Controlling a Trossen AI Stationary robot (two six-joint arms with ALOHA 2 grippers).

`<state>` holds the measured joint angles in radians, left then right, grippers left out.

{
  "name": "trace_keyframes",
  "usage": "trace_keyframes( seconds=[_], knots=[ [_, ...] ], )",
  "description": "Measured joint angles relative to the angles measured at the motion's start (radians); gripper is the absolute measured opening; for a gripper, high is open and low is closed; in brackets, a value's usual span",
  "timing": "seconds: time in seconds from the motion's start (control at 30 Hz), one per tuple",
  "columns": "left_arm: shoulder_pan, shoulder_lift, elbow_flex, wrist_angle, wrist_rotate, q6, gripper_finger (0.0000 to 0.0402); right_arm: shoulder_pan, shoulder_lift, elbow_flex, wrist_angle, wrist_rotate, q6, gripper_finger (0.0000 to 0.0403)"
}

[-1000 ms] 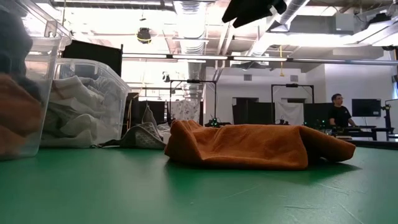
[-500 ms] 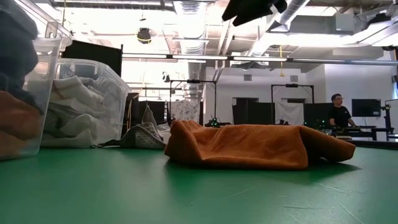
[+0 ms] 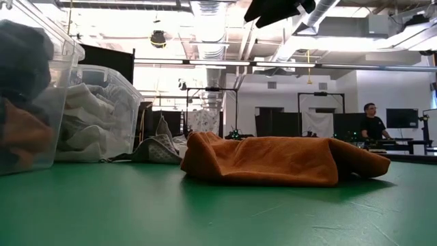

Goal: Sort towels by color in basket
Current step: Put the gray towel into the bottom transparent bin

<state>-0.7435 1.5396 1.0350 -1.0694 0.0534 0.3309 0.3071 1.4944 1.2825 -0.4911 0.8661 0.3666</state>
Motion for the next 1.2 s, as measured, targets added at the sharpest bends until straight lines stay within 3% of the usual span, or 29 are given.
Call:
trace_keyframes(
  seconds=[0.23,0.4,0.6,0.9,1.07,1.2],
  knots=[
    [0.003,-0.004,-0.095,0.077,0.044,-0.128,0.0183,0.022,0.0,0.0,0.008,0.0,0.001,0.0234],
    [0.024,0.004,0.023,-0.063,0.058,-0.169,0.0228,0.027,0.0,0.0,0.006,0.028,-0.001,0.0234],
    [0.036,0.002,0.204,-0.308,0.055,-0.255,0.0236,0.027,0.0,0.0,0.004,0.033,-0.001,0.0234],
    [-0.009,0.0,0.325,-0.509,0.076,-0.407,0.0236,0.028,0.0,0.0,0.004,0.052,0.0,0.0234],
    [-0.005,-0.038,0.413,-0.501,0.077,-0.501,0.0236,0.036,0.0,0.0,0.003,0.053,0.001,0.0234],
    [-0.001,-0.09,0.451,-0.474,-0.036,-0.494,0.0236,0.04,0.0,0.0,0.001,0.053,0.001,0.0234]
  ],
)
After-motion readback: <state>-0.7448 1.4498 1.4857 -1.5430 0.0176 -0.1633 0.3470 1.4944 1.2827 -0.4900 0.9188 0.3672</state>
